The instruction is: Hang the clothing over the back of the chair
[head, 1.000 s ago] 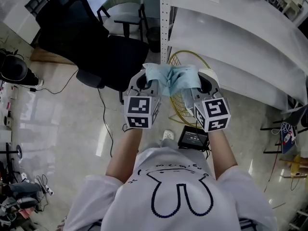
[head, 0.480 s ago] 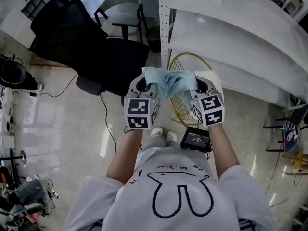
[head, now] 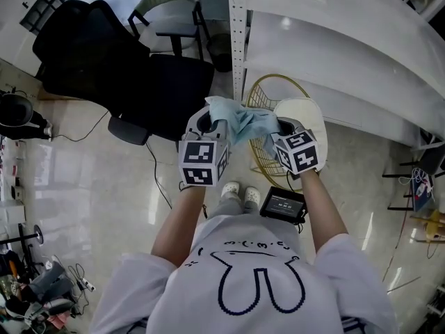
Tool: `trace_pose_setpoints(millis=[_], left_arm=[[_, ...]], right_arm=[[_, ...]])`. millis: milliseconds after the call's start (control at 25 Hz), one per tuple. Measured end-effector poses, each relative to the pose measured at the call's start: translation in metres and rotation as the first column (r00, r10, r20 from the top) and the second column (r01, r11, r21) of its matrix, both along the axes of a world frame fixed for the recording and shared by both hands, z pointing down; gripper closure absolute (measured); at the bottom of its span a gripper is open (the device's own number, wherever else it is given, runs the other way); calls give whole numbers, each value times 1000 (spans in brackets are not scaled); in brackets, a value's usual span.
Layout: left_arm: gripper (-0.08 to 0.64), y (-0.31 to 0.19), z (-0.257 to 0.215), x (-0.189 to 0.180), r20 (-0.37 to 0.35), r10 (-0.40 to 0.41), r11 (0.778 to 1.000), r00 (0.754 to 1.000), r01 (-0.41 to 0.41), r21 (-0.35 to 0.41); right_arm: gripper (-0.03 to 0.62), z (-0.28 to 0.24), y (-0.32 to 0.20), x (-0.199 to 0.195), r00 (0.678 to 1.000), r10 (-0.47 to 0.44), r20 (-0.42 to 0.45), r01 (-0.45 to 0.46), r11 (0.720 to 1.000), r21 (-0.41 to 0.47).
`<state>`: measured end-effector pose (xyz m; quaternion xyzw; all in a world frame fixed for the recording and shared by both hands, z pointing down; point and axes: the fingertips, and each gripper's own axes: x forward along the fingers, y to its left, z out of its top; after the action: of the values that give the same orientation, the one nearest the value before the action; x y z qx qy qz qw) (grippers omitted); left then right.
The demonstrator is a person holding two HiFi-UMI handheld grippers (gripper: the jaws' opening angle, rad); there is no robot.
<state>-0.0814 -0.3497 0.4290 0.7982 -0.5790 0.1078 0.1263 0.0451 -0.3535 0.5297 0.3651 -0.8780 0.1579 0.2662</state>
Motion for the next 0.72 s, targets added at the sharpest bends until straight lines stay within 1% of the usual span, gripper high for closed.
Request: trace_pose_setpoints(millis=[200, 400, 520, 720], left_arm=[[538, -11, 4, -8, -1, -1, 1000, 1000, 1, -12], [538, -21, -5, -14, -8, 1, 1000, 1000, -1, 1], [538, -27, -5, -18, -10, 7, 1000, 1000, -7, 2], [538, -32, -6, -24, -24, -18, 1000, 1000, 18, 5]], right_arm=[[546, 39, -5, -5, 998, 65, -11, -66, 993, -94], [532, 64, -6, -4, 996, 92, -8, -92, 981, -169], [523, 73, -4, -4, 995, 99, 0, -97, 976, -196], [502, 73, -2, -2, 994, 109, 17, -103, 970, -220]])
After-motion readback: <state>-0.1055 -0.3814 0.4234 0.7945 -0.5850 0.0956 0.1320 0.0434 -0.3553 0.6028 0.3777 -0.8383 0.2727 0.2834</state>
